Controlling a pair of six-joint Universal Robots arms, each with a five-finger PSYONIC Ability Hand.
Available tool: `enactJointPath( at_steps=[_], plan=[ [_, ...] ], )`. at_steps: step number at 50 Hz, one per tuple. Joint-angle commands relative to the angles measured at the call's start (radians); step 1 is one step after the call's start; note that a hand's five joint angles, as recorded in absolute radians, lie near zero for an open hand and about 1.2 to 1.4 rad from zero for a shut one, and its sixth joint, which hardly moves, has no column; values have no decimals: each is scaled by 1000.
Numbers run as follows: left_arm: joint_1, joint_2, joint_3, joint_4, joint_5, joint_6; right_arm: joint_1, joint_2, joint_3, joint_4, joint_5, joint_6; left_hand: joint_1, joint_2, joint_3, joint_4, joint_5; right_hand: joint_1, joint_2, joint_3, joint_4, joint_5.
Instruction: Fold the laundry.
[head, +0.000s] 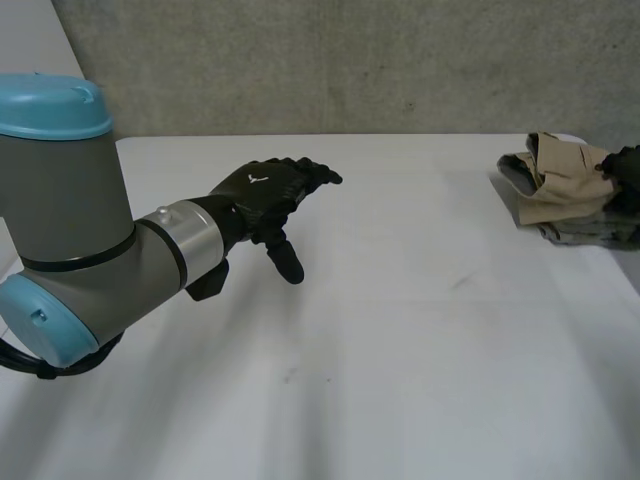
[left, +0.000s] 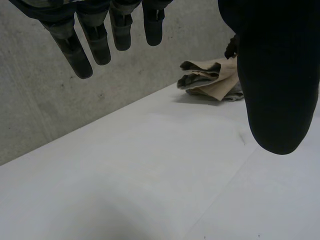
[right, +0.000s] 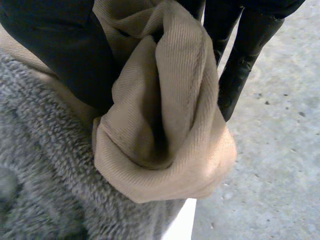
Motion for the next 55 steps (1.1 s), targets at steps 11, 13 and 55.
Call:
enactJointPath(
  at_steps=[11, 13, 55],
  plan=[
    [1, -8, 2, 0, -1, 0, -73, -170, 241, -8, -22, -146, 57, 49, 18, 25, 2, -746, -1003, -1008, -1023, -967],
    [1, -3, 3, 0, -1, 0, -71, -201, 244, -9, -4, -129, 57, 49, 18, 25, 2, -746, -1003, -1008, -1023, -967],
    [155, 366, -252, 116, -267, -54, 662, -972, 809, 144, 639, 322, 4, -5, -36, -29, -52, -746, -1003, -1008, -1023, -967]
  ],
)
